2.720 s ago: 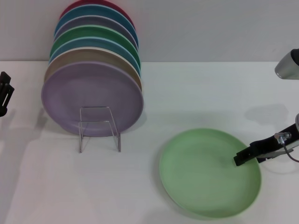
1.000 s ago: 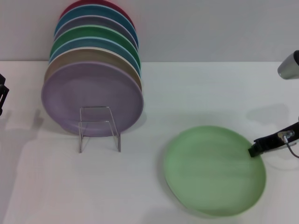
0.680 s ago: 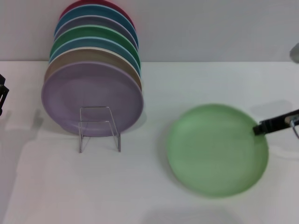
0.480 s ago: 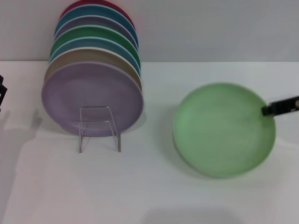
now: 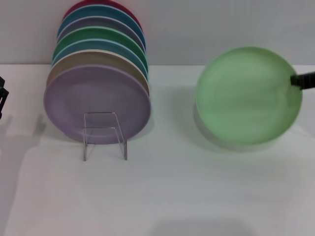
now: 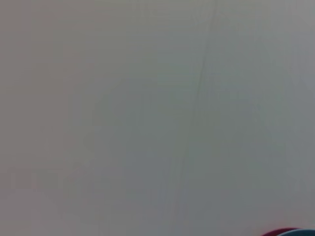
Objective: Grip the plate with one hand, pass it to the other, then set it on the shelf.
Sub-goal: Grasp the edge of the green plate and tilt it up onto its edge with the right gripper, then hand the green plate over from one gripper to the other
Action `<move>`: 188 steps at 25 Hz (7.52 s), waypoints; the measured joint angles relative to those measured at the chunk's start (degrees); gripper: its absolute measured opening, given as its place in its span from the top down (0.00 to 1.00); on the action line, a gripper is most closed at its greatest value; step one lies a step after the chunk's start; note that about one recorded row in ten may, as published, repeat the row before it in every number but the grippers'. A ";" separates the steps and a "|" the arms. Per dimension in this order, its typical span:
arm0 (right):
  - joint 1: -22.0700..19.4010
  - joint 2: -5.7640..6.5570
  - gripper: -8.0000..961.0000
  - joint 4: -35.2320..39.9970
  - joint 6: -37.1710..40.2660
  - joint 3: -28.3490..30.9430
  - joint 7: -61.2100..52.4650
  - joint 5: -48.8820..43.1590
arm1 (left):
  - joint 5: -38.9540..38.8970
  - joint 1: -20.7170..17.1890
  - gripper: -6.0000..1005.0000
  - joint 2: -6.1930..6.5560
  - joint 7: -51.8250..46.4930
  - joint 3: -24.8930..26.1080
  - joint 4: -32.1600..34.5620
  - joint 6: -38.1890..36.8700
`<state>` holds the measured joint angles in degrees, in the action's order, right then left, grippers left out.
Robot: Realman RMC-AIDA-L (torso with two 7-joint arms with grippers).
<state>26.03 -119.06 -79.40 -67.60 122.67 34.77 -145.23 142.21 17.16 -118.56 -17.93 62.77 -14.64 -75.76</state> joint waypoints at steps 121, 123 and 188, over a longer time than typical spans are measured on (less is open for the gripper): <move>-19.54 -0.83 0.98 29.90 149.67 -109.25 2.39 37.15 | 0.44 -4.76 0.28 -0.55 6.82 -31.14 -4.77 -6.92; -19.14 -0.83 0.98 29.41 149.62 -109.92 4.50 37.53 | 0.46 -4.40 0.28 -0.54 6.83 -31.22 -5.15 -6.31; -16.23 -0.83 0.97 29.39 147.61 -111.98 7.07 38.80 | 0.47 -1.47 0.83 -0.44 6.86 -32.16 -6.57 -1.23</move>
<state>9.80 -119.88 -50.00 80.02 10.69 41.84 -106.43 142.67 15.69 -119.00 -11.08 30.61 -21.21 -76.99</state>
